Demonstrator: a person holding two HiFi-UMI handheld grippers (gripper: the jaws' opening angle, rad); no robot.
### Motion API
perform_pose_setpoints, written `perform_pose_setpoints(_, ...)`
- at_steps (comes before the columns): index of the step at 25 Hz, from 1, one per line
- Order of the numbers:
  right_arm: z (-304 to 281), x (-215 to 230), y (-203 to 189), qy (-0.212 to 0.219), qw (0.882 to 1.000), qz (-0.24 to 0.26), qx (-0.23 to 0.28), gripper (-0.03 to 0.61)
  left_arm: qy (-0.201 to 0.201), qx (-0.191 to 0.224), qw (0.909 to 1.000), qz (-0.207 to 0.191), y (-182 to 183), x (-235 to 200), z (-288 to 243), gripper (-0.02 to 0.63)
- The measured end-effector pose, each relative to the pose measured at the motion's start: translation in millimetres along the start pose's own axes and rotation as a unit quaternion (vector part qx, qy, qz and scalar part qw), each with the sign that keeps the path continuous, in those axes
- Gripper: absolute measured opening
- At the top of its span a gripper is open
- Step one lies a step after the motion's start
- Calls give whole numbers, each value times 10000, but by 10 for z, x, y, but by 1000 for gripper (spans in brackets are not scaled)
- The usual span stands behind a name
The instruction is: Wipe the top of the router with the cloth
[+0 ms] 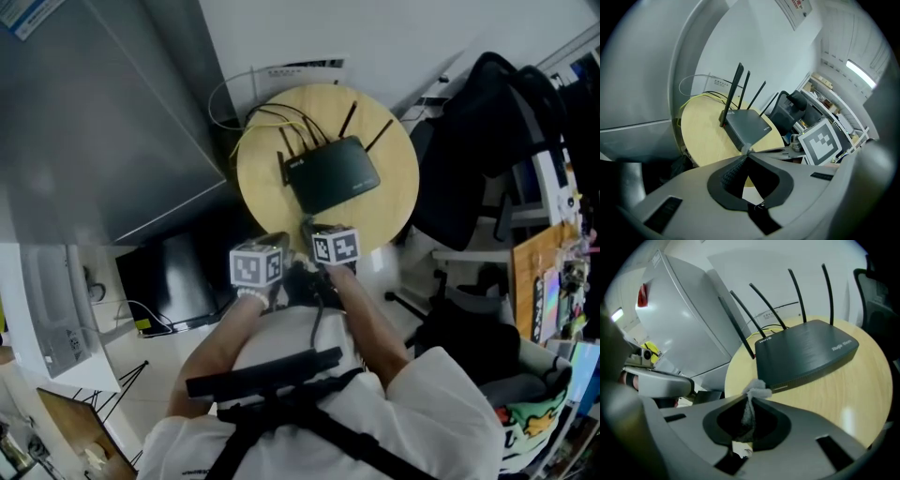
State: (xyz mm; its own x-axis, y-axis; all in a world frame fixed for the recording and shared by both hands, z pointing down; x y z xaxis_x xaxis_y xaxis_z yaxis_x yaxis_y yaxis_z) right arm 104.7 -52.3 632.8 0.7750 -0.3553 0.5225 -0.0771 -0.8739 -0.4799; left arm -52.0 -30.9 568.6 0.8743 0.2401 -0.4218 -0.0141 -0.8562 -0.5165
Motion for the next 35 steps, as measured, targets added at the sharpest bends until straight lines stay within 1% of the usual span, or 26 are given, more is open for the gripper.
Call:
perform_pose_setpoints(3, -115, -175, 14, 6, 9992, -311, 243, 38, 81, 58, 9999, 62, 33, -65, 85, -8)
perform_pose_setpoints(4, -163, -202, 49, -32, 9982, -476, 365, 38, 112, 91, 9999, 82, 51, -89, 111, -9)
perform_pose_setpoints(6, -263, -216, 149, -104, 9931, -971, 651, 38, 181, 145, 9996, 149, 83, -143, 152, -9)
perform_pose_setpoints(7, -311, -211, 200, -126, 9885, -1284, 787, 38, 218, 159, 9994, 194, 90, -171, 169, -9)
perform_pose_setpoints(10, -442, -150, 325, -280, 9698, -2154, 1110, 38, 325, 192, 9988, 312, 107, -245, 201, -9)
perform_pose_setpoints(13, -517, -64, 431, -549, 9531, -2628, 1396, 38, 426, 216, 9979, 426, 120, -322, 218, -9)
perform_pose_setpoints(16, -555, -67, 531, -571, 9378, -2981, 1683, 38, 524, 204, 9970, 523, 116, -402, 237, -9)
perform_pose_setpoints(18, -595, -62, 597, -594, 9312, -3137, 1756, 38, 572, 202, 9966, 558, 130, -438, 240, -9)
perform_pose_setpoints(21, -639, -25, 657, -579, 9253, -3302, 1772, 38, 612, 176, 9963, 571, 148, -451, 231, -9)
perform_pose_setpoints(24, -590, -28, 635, -602, 9278, -3243, 1743, 38, 597, 122, 9965, 578, 137, -450, 188, -9)
perform_pose_setpoints(28, -465, -63, 472, -613, 9334, -3119, 1667, 38, 477, 115, 9979, 429, 181, -360, 156, -9)
perform_pose_setpoints(32, -333, -48, 263, -613, 9291, -3233, 1687, 38, 376, 53, 9988, 303, 132, -296, 153, -9)
perform_pose_setpoints(35, -231, -42, 128, -666, 9262, -3262, 1770, 38, 275, 24, 9993, 271, 29, -283, 169, -9)
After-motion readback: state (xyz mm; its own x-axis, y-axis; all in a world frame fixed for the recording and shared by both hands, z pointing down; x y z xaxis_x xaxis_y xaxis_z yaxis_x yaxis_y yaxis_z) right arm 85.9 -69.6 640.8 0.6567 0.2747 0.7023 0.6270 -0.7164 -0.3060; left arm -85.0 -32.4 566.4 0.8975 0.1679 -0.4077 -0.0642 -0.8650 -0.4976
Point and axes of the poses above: the fingertips, and each gripper's own axes: z backward along the fingers, x to its right, y out of its top, the point moved 9 cm from there along z, backward along the fingers, and after that the axes turned 8 degrees about y, right-handed, at the moved point
